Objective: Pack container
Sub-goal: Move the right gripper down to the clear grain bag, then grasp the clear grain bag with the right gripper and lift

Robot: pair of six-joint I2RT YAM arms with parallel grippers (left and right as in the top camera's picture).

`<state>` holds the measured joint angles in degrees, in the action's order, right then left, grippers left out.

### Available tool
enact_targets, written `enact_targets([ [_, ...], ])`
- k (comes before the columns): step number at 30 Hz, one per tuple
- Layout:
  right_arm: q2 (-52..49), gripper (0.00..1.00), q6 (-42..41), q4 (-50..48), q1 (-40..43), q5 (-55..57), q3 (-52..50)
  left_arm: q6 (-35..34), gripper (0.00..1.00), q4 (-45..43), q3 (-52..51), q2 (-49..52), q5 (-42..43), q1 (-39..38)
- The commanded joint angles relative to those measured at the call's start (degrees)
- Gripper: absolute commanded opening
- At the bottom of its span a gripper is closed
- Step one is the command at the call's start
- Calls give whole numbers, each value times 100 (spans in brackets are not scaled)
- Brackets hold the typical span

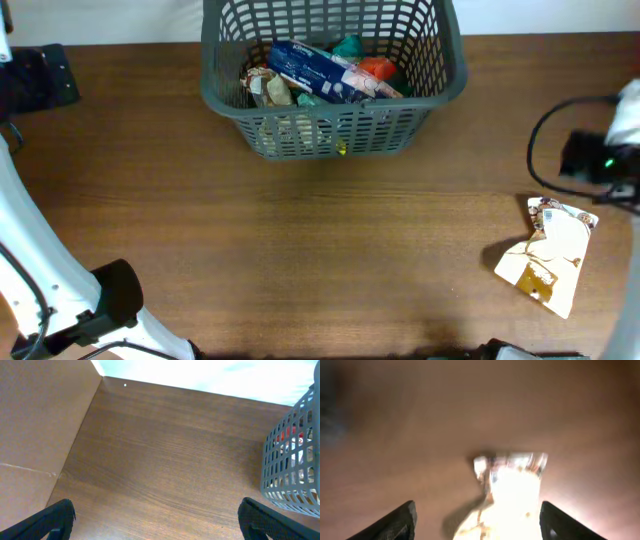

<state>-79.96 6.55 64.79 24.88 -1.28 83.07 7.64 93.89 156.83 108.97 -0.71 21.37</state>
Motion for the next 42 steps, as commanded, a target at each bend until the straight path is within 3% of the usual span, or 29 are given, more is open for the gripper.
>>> enact_targets([
  [1,-267,76,-658,-173,345,-4,-796,-50,99,7,-17,-9,-17,28],
  [6,-855,76,-1054,-551,621,-114,-1176,-50,99,7,-17,-9,-17,28],
  [12,-1484,70,-1071,-522,636,-50,-1178,-50,99,7,-17,-9,-17,28],
  [16,-1794,71,-1069,-592,638,254,-1178,-50,99,7,-17,-9,-17,28],
  [19,-1904,74,-1069,-623,638,542,-1178,-50,99,7,-17,-9,-17,28],
  [30,-2094,71,-1156,-671,636,927,-1552,-50,99,7,-17,-9,-17,28],
  [38,-2094,74,-1399,-1355,688,949,-2308,-50,99,7,-17,-9,-17,28],
  [42,-2096,65,-1460,-1624,693,927,-2503,-50,99,7,-17,-9,-17,28],
])
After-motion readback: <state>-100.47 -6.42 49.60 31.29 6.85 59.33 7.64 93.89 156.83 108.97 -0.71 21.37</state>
